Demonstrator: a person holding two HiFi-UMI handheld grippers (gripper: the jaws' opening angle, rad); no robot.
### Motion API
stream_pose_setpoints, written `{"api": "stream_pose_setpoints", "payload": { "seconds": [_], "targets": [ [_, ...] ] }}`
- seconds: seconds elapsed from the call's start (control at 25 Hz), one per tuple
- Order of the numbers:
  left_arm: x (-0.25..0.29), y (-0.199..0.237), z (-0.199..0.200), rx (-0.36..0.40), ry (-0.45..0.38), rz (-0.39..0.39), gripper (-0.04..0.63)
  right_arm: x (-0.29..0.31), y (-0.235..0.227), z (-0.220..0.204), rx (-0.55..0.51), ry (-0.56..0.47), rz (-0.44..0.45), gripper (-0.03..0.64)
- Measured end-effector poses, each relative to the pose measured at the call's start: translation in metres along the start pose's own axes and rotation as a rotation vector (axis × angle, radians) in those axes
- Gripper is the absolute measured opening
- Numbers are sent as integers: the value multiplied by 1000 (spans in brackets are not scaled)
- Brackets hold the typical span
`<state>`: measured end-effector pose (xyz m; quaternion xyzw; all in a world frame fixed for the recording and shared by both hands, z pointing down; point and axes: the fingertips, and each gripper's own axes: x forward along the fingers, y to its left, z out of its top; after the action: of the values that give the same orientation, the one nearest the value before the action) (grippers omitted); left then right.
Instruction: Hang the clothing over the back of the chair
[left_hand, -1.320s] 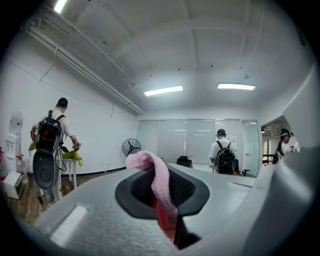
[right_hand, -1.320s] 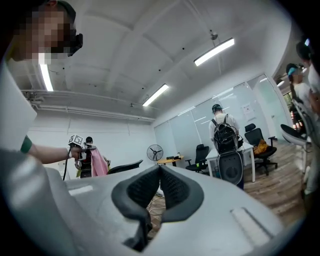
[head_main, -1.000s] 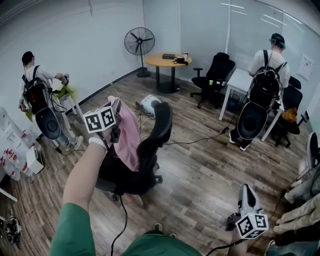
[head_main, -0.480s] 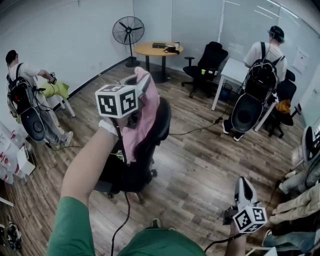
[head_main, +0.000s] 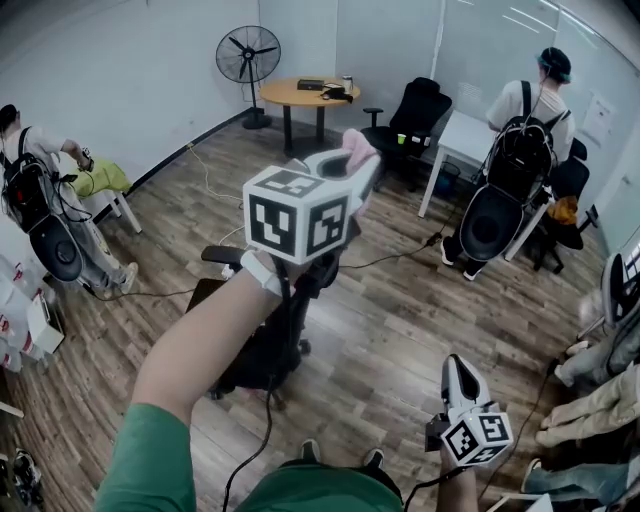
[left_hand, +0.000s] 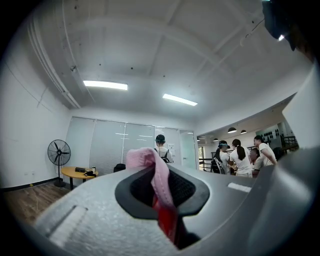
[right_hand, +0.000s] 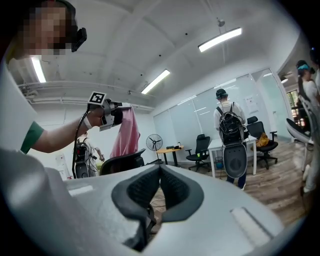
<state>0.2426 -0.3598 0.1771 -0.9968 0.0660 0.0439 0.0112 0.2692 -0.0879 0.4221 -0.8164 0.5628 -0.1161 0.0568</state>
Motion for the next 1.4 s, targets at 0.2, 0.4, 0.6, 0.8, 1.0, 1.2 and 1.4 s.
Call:
{"api": "stream_pose_setpoints", "payload": {
  "seconds": [0.2, 0.4, 0.6, 0.8, 1.0, 1.2, 1.4],
  "targets": [
    [28, -55, -17, 20, 2, -8, 29, 9, -22, 6, 9, 9, 55, 5],
    [68, -105, -50, 35, 31, 2, 29, 12, -65, 15, 11, 36, 71, 3],
    [95, -133, -83, 52, 61, 36, 29, 22, -95, 28, 16, 36, 111, 3],
    [114, -153, -145, 92, 133, 69, 29, 34, -120, 28, 29, 61, 160, 3],
    [106, -153, -208, 196, 199, 179, 30, 42, -137, 30, 14, 69, 186, 3],
    [75, -129, -253, 221, 240, 364, 29, 49, -145, 29, -1, 83, 222, 3],
    [55, -117, -269, 260, 256, 479, 29, 58, -153, 27, -7, 101, 264, 3]
  ]
}}
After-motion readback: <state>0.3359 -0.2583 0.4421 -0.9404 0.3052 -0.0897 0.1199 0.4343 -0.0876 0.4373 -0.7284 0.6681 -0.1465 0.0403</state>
